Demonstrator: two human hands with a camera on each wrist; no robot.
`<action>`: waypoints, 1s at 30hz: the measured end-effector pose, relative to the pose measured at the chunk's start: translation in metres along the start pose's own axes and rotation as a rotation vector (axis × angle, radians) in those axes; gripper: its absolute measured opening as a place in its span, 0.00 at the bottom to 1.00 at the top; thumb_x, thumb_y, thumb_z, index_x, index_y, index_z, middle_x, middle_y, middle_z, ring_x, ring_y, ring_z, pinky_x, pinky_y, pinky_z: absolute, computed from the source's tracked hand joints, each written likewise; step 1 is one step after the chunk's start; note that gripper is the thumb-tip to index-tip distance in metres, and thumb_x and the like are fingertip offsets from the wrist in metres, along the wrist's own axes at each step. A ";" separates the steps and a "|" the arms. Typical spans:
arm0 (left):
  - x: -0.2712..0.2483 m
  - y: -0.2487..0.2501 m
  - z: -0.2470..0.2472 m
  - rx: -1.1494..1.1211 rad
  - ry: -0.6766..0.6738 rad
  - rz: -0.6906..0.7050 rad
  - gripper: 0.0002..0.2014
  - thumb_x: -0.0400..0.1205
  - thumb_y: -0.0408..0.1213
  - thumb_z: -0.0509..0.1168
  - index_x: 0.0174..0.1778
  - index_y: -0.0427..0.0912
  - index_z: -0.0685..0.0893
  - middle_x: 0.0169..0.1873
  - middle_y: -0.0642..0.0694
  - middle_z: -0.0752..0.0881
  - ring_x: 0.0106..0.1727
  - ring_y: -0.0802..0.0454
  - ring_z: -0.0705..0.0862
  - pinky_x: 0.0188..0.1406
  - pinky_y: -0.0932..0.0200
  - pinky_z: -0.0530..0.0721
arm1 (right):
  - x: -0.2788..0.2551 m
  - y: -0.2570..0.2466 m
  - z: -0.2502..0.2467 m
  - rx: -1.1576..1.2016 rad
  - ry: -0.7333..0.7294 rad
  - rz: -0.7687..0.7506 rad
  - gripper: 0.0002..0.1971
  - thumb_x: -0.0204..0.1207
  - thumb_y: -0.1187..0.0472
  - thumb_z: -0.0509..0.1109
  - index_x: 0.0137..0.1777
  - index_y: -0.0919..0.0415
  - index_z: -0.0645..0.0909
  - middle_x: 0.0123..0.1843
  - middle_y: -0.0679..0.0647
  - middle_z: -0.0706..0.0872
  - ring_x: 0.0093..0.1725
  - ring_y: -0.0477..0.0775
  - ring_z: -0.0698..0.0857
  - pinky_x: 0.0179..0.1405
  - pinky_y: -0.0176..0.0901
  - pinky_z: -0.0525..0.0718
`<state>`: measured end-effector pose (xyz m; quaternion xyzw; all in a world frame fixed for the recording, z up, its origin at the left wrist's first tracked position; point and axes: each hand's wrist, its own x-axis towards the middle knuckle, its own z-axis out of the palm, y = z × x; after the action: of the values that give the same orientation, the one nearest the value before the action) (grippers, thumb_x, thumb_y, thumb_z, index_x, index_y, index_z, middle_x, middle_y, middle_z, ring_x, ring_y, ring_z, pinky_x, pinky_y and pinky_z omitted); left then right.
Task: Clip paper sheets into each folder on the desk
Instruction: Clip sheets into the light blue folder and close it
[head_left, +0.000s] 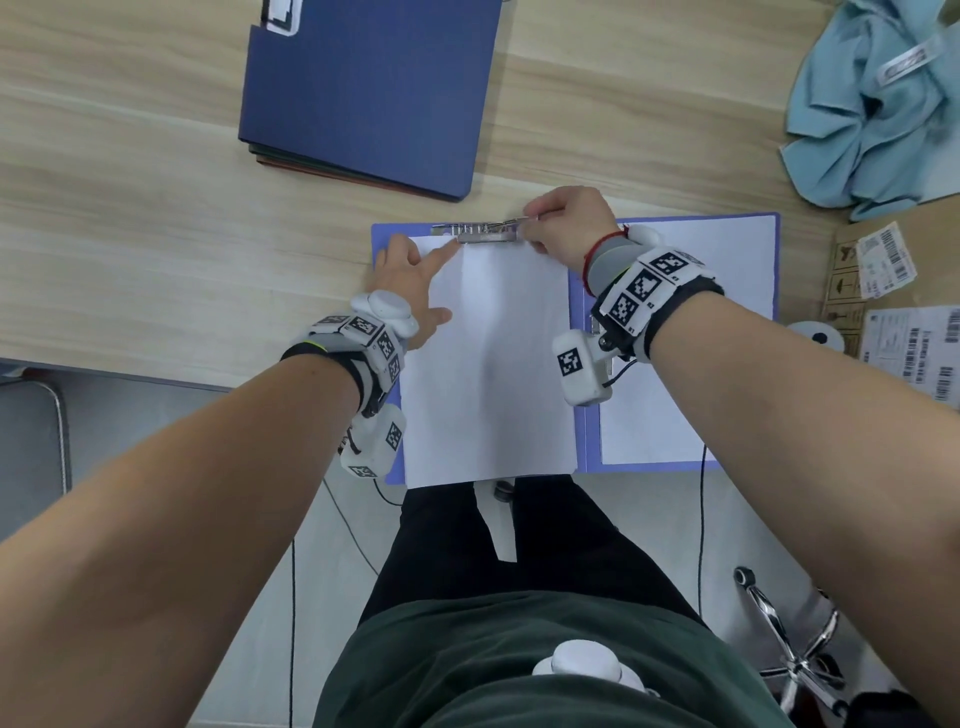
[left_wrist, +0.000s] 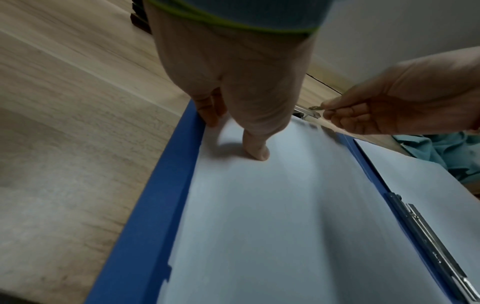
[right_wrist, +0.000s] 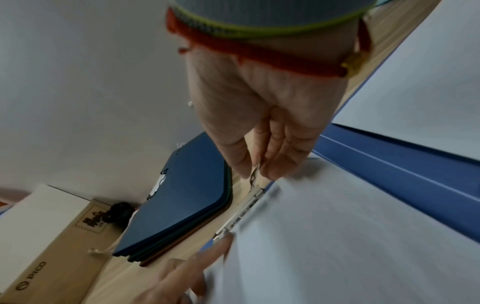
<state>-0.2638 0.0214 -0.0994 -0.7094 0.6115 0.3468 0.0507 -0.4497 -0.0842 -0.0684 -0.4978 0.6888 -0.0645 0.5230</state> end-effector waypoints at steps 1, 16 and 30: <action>0.000 -0.001 0.000 -0.014 -0.002 -0.006 0.39 0.81 0.46 0.71 0.84 0.60 0.58 0.66 0.41 0.66 0.66 0.43 0.68 0.68 0.56 0.69 | 0.000 -0.003 0.001 0.031 -0.013 -0.029 0.08 0.61 0.58 0.76 0.40 0.51 0.85 0.34 0.54 0.89 0.36 0.54 0.88 0.55 0.57 0.89; 0.002 -0.017 0.005 -0.216 0.048 -0.066 0.54 0.70 0.51 0.80 0.86 0.41 0.54 0.74 0.39 0.66 0.73 0.44 0.71 0.73 0.56 0.70 | 0.011 -0.043 0.045 -0.322 -0.067 -0.182 0.04 0.74 0.50 0.77 0.41 0.48 0.90 0.31 0.41 0.83 0.35 0.45 0.82 0.30 0.32 0.76; 0.005 -0.015 -0.001 -0.235 0.007 -0.065 0.53 0.69 0.48 0.81 0.84 0.40 0.57 0.74 0.42 0.66 0.69 0.45 0.74 0.64 0.59 0.73 | 0.026 -0.069 0.062 -0.750 -0.046 -0.097 0.23 0.65 0.40 0.80 0.48 0.57 0.81 0.42 0.51 0.83 0.40 0.55 0.81 0.39 0.39 0.79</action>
<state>-0.2495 0.0202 -0.1064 -0.7311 0.5436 0.4116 -0.0239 -0.3578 -0.1117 -0.0711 -0.6881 0.6281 0.1786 0.3163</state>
